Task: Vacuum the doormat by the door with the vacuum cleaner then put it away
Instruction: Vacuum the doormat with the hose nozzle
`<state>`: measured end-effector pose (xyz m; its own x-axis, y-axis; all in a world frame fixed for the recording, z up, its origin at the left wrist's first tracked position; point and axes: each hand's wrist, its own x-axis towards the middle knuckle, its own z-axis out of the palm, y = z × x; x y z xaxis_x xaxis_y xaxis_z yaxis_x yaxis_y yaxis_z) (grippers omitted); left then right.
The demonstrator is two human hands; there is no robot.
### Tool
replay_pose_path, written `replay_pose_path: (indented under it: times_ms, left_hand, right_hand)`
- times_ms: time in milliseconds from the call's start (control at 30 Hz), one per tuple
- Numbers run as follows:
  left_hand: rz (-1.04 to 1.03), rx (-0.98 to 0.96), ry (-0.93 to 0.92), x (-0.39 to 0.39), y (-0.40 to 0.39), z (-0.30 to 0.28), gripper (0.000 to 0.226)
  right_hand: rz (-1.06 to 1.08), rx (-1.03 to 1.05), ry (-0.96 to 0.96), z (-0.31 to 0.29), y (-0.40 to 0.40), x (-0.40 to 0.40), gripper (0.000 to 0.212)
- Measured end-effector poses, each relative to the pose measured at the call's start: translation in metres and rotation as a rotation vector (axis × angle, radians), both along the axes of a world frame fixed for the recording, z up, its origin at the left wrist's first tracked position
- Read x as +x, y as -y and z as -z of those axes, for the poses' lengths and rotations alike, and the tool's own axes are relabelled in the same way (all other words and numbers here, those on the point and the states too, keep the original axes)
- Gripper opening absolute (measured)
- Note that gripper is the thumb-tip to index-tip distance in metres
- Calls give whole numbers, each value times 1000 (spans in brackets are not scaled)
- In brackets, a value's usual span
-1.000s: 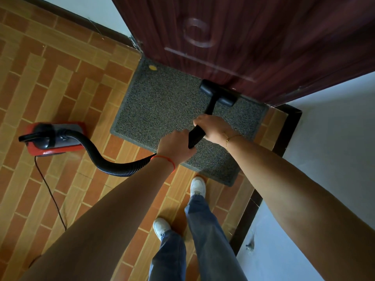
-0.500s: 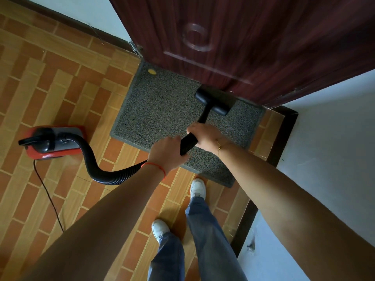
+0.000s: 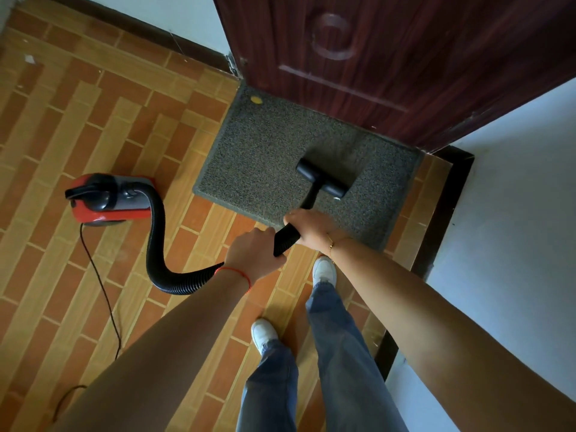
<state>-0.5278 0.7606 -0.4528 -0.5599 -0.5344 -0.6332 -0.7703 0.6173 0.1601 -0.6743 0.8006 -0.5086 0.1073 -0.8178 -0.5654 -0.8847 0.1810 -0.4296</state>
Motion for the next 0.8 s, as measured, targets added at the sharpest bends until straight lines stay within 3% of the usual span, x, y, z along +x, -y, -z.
replay_pose_path:
  times_ms: [500,800]
  left_hand:
    - [48,11,45,147,-58,-7,27]
    - [72,0,69,183,-71,-15,29]
  right_hand:
    - [25,-26,39,12,-66,148,11]
    - [66,-47,41,7,-82,189,9]
